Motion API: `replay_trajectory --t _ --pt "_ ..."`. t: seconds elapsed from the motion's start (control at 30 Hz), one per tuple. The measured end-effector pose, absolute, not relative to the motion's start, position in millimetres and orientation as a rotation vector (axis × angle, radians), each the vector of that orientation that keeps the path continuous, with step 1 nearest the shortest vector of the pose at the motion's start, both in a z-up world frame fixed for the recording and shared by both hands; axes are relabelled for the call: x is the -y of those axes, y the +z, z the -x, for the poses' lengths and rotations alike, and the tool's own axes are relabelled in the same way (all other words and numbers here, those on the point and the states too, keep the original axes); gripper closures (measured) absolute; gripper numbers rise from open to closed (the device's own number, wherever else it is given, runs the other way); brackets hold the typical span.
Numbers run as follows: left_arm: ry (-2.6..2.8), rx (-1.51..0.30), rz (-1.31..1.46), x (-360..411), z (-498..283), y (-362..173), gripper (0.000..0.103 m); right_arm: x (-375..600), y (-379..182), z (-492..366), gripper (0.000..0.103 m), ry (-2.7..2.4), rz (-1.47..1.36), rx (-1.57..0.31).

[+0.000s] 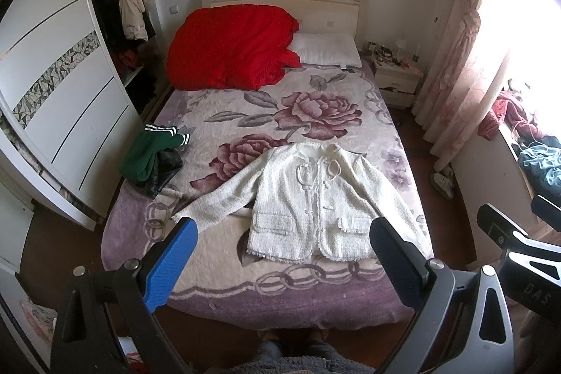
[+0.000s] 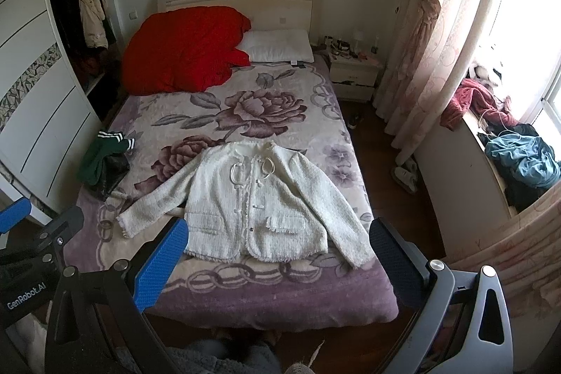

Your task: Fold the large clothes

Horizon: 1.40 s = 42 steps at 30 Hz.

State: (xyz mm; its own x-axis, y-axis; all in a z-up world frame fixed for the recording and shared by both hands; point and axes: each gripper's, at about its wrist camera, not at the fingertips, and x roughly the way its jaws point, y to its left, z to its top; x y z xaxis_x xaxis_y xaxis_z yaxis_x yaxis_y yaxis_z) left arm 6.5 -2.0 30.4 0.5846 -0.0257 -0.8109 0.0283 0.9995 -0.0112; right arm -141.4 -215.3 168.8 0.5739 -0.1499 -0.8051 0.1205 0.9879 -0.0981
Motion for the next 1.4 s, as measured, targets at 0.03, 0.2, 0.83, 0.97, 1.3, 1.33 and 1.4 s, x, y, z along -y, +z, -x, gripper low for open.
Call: replay_trajectory --t 0.03,0.2,0.83,0.97,1.3,1.33,1.4 --pt "-0.032 -0.946 -0.002 1.8 -8.4 33.5 0.003 215.3 169.0 142.0 0.000 -0.159 0.034 -0.946" --pt "-0.033 -0.944 -0.003 2.3 -9.6 36.5 0.003 215.7 169.0 143.6 0.000 -0.158 0.035 -0.942" --pt "-0.033 -0.933 0.003 6.3 -18.8 63.5 0.003 212.4 179.6 138.3 0.000 -0.157 0.035 -0.937" --pt "-0.034 -0.930 0.005 6.2 -16.4 61.6 0.003 212.9 176.8 139.7 0.000 -0.156 0.034 -0.937" --pt "0.038 -0.909 -0.062 -7.2 -77.1 -27.6 0.002 259.1 134.8 82.5 0.000 -0.235 -0.239 -1.036" --pt "0.043 -0.923 -0.067 -9.0 -87.4 -44.9 0.002 273.2 116.1 74.6 0.000 -0.268 -0.286 -1.057" --pt "0.039 -0.958 -0.072 -12.6 -103.8 -81.3 0.002 303.7 61.4 63.5 0.000 -0.333 -0.366 -1.071"
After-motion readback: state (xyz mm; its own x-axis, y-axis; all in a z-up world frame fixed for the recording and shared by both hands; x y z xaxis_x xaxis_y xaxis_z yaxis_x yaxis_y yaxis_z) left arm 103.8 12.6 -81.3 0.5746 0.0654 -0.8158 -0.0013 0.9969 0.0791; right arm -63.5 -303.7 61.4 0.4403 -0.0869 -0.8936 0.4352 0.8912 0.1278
